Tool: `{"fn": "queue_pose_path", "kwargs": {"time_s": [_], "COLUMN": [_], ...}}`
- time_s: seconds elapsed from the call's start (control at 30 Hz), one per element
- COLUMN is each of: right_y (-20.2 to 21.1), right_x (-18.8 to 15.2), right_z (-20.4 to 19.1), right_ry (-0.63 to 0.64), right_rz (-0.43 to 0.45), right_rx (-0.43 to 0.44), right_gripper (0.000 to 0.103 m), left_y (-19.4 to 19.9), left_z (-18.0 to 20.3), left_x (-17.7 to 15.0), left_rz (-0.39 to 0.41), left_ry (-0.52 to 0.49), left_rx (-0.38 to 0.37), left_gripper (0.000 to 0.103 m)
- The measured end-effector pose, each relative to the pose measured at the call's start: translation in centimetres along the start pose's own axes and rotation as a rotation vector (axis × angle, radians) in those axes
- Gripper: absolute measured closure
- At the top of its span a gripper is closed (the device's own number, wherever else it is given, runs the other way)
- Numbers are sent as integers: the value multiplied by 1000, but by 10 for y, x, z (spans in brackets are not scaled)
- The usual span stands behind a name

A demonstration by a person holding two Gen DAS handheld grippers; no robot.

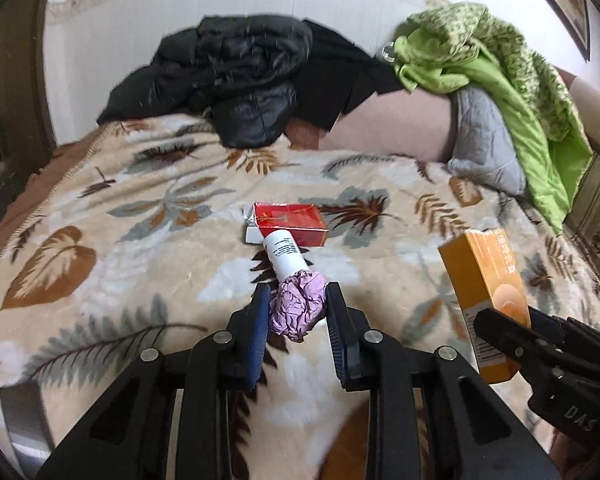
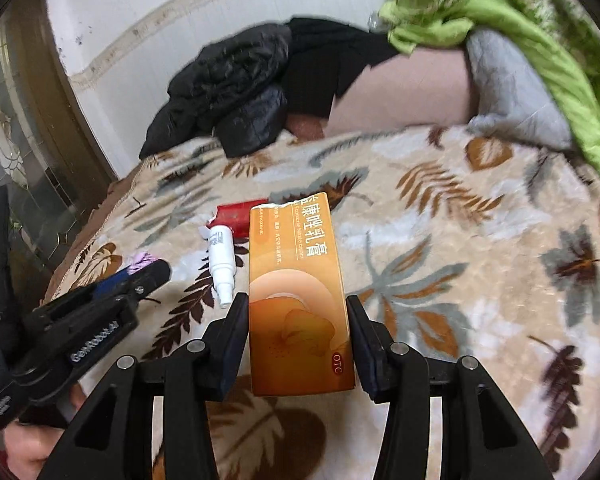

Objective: Collect trash
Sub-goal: 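Grasp the pink tissue with the left gripper while the right grasps the orange box, then lift the pink tissue with the left gripper while the right lifts the orange box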

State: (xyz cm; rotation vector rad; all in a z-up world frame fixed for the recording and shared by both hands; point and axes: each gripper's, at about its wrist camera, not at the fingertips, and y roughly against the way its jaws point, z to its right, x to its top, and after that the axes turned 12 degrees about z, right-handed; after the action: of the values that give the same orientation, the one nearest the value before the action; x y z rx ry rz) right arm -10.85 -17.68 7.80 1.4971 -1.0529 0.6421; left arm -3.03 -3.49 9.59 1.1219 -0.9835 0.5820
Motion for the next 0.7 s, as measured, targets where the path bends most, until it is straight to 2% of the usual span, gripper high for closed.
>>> {"fn": "queue_pose_path", "kwargs": {"time_s": [0.1, 0.2, 0.33, 0.43, 0.53, 0.7], "right_y": [27, 51, 80, 96, 102, 101], "right_x": [-12, -21, -29, -41, -51, -50], "right_z": [6, 10, 4, -4, -11, -13], "right_ry": [-2, -12, 18, 46, 75, 61], "right_rz": [15, 26, 53, 40, 27, 31], "right_rx": [-13, -13, 14, 53, 70, 76], "right_gripper": [52, 52, 52, 52, 52, 52], "left_y": [30, 63, 103, 131, 144, 132], "left_z": [5, 14, 25, 30, 31, 23], "left_x": [0, -12, -28, -41, -51, -58], "left_rz": [39, 57, 66, 88, 117, 102], "left_ry": [-4, -64, -132, -165, -170, -172], "left_rx": [8, 41, 69, 98, 145, 193], "left_gripper": [76, 76, 76, 76, 76, 76]}}
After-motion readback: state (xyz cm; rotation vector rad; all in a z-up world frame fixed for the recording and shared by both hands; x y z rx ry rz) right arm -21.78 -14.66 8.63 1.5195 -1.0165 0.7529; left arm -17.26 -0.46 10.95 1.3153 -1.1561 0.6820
